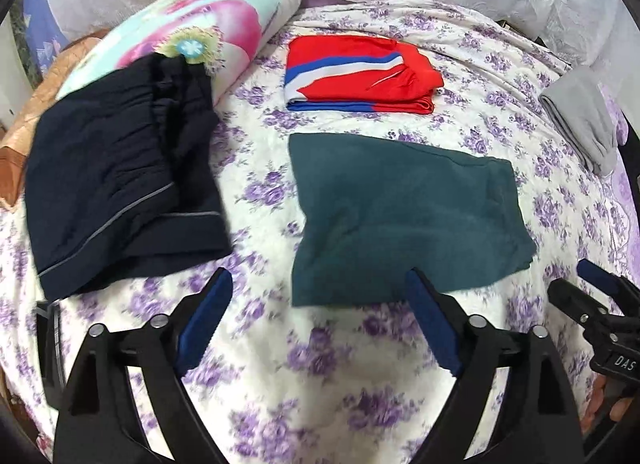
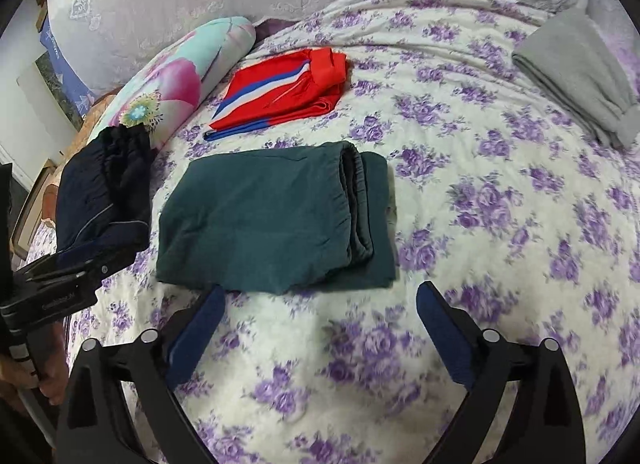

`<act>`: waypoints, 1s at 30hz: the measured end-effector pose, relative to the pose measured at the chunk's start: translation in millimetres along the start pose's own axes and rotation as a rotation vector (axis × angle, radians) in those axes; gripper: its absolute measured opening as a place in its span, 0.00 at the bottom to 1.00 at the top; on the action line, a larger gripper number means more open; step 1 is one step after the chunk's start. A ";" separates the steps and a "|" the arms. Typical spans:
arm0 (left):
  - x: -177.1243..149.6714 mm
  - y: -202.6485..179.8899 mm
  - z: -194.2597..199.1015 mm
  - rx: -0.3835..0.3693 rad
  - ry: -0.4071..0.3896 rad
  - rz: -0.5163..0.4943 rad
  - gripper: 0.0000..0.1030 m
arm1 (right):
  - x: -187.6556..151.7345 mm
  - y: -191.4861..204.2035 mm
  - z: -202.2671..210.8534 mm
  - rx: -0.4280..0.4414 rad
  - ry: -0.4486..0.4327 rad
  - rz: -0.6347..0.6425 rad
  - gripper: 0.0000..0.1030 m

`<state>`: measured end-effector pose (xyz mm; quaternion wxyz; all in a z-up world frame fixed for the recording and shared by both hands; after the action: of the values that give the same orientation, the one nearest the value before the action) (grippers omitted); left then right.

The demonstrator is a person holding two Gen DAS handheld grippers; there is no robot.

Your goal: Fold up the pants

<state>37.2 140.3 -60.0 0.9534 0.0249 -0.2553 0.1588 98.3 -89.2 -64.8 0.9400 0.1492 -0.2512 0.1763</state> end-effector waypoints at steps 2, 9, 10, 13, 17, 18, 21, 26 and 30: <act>-5.3 0.2 8.6 0.004 -0.002 -0.001 0.87 | -3.9 3.5 9.9 -0.016 -0.013 0.006 0.96; -28.2 -1.5 27.2 0.000 0.024 -0.001 0.91 | -22.7 15.7 32.7 -0.088 -0.050 0.036 0.96; -31.6 -2.3 29.1 0.002 0.025 -0.004 0.91 | -24.8 16.4 34.1 -0.088 -0.049 0.031 0.96; -41.4 -2.7 34.3 0.034 0.023 -0.006 0.92 | -34.1 20.6 38.4 -0.086 -0.040 0.024 0.96; -50.2 -3.8 39.1 0.073 0.012 -0.010 0.93 | -42.4 26.8 42.9 -0.095 -0.041 0.035 0.96; -51.4 -4.6 39.1 0.071 0.019 -0.014 0.94 | -44.8 28.8 43.7 -0.092 -0.039 0.036 0.96; -56.5 -6.9 42.7 0.065 0.025 -0.023 0.94 | -50.2 34.7 45.2 -0.091 -0.036 0.045 0.96; -60.5 -6.3 48.6 0.078 0.004 -0.026 0.94 | -55.9 43.4 47.6 -0.085 -0.033 0.054 0.96; -61.3 -4.7 51.9 0.072 0.001 -0.030 0.95 | -57.4 45.7 49.2 -0.085 -0.034 0.056 0.96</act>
<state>-36.4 111.3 -45.1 0.9543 0.0628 -0.2484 0.1536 12.5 -81.4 -45.4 0.9358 0.1052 -0.2784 0.1892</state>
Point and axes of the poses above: each gripper's, at about its wrist camera, not at the fingertips, and z roughly against the way its jaws point, y to its left, x to its top, the point moved 2 cm from there along -z, roughly the way its jaws point, and after that the axes turned 2 degrees about y, right-handed, at the moved point
